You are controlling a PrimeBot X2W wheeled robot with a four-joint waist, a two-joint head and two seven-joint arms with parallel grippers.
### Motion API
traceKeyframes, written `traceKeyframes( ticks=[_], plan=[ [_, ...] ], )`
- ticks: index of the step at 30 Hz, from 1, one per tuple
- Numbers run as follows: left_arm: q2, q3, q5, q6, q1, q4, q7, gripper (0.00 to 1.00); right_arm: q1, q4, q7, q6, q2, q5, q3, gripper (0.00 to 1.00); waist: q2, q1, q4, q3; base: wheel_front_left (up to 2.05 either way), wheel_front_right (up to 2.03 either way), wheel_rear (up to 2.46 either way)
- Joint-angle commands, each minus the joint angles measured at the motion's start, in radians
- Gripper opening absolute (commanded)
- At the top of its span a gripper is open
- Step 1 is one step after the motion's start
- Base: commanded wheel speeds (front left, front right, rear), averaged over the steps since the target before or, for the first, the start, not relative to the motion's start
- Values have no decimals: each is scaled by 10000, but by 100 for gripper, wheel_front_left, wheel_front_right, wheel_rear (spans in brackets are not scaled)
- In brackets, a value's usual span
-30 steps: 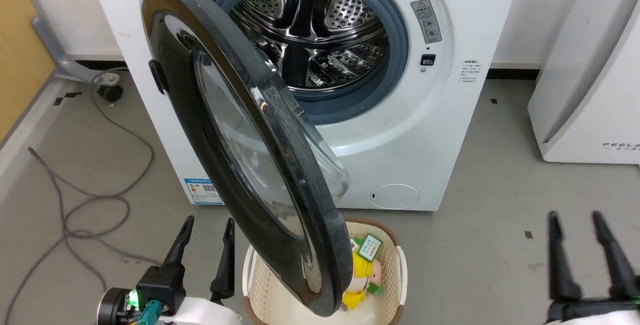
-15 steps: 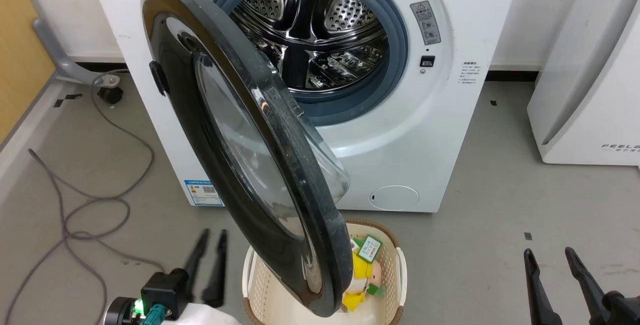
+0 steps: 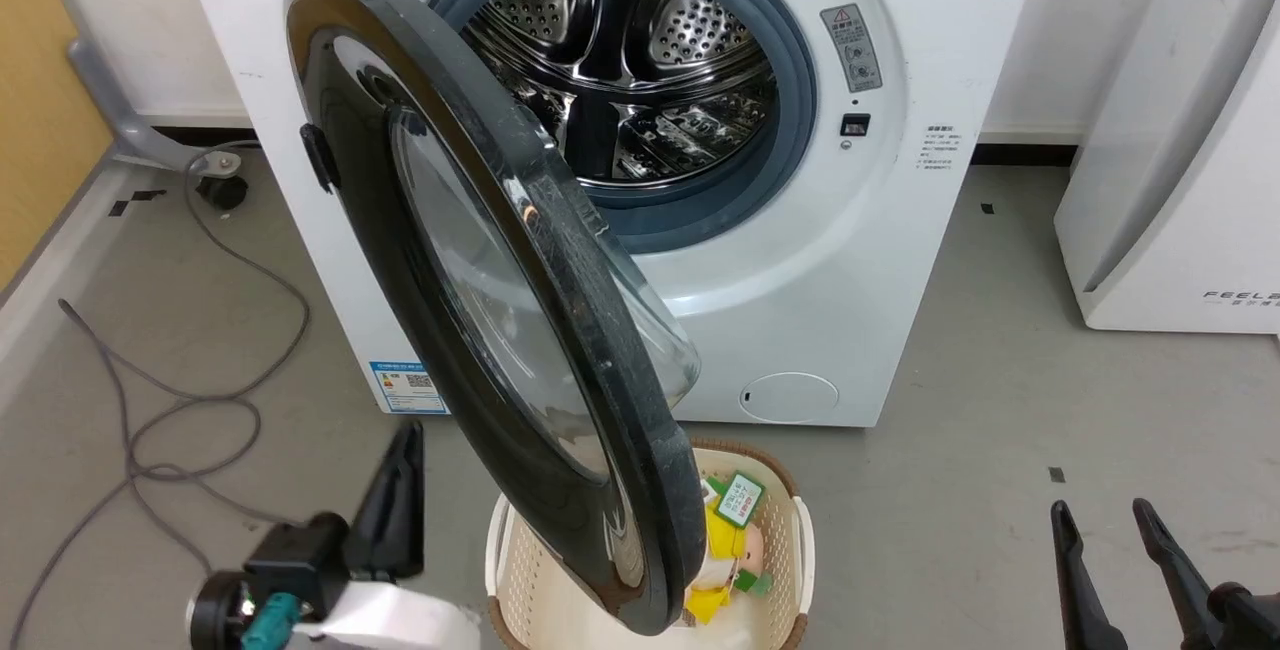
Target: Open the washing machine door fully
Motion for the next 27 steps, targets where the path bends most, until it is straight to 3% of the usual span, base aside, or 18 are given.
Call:
traceKeyframes(
  ticks=[1, 10, 17, 21, 27],
  plan=[
    [-19, 65, -14, 102, -124, -383, 12, 0, -7, -17, 18, 6, 30, 28, -17, 100, -1, 0, 12, -1, 0, 0, 0],
    [-85, 69, -267, 362, -481, -3827, -108, 0, 23, -37, 107, 6, 30, 21, -5, 100, -1, 0, 39, -16, 0, 0, 0],
    [-143, -607, -529, 217, -1083, -6425, -159, 0, 17, -79, 115, 6, 30, 0, -15, 100, -1, 0, 28, 17, 0, 0, 0],
    [-173, -1765, -833, -16, -1209, -7043, -50, 0, 5, -68, 135, 6, 30, -5, -13, 100, -1, 0, -10, 37, 0, 0, 0],
    [-196, -4409, -1800, -436, -1041, -7019, 865, 0, -8, -46, 175, 6, 30, 15, -105, 100, -1, 0, -39, 61, 0, 0, 0]
  ],
)
